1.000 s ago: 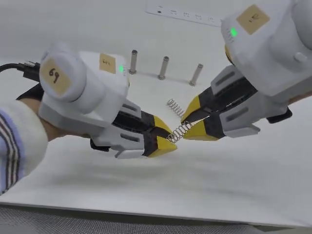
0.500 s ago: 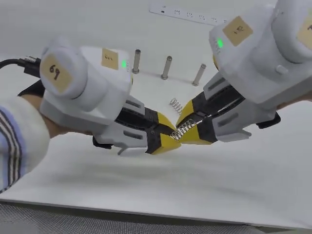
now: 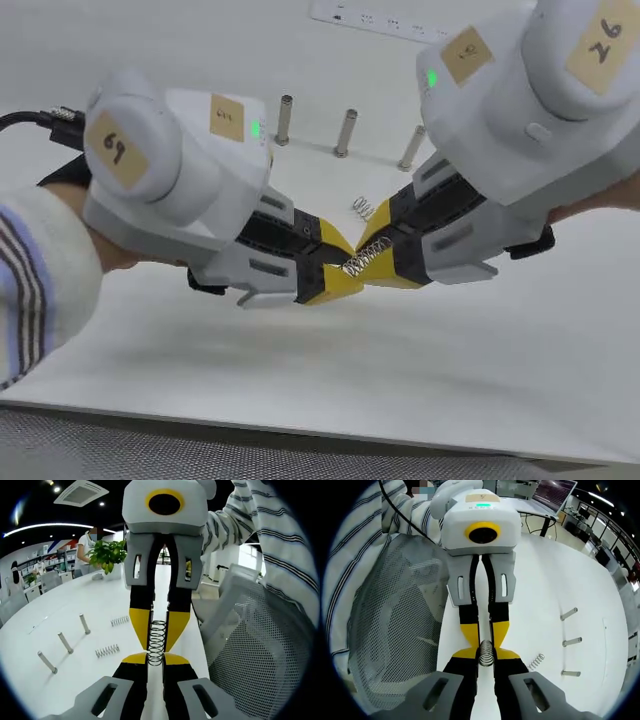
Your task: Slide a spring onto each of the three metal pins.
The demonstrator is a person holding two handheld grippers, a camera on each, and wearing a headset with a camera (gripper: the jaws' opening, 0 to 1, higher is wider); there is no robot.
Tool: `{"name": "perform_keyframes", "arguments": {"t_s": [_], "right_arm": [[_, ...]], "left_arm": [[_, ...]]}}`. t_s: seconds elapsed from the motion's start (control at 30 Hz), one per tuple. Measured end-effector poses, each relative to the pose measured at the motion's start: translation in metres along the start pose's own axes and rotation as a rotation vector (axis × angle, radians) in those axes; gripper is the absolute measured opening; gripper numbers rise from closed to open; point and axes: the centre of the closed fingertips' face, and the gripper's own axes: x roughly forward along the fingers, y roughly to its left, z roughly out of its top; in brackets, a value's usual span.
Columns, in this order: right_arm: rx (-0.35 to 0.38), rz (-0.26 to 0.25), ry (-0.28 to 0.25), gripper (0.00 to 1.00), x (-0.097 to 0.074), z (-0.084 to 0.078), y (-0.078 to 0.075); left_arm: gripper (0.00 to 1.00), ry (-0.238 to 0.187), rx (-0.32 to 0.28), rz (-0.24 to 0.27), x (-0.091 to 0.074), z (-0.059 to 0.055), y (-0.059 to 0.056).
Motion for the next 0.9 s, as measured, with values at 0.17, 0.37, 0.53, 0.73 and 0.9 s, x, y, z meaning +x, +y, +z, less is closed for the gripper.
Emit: {"name": "perform_keyframes", "arguments": {"t_s": [0.17,0.37,0.53,0.73,0.9], "right_arm": [[0.043,-0.040,-0.011,0.07,0.003,0.005,-0.006],[0.146,-0.044,-0.009,0.07,0.003,0.007,-0.012],[0.196,-0.046,-0.013,0.07,0.003,0.009,-0.014],[0.183,-0.056,0.026,0.07,0.005,0.006,-0.017],[0.212,-0.045,0.024,0.08,0.005,0.007,-0.015]], "left_arm": [[0.03,0.017,0.000,0.000,-0.004,-0.001,0.006],[0.03,0.032,0.017,-0.010,-0.005,-0.002,0.008],[0.03,0.031,0.014,-0.011,-0.006,-0.002,0.010],[0.05,0.052,0.012,0.005,-0.010,-0.009,0.014],[0.08,0.061,-0.027,0.014,-0.018,-0.013,0.021]]}}
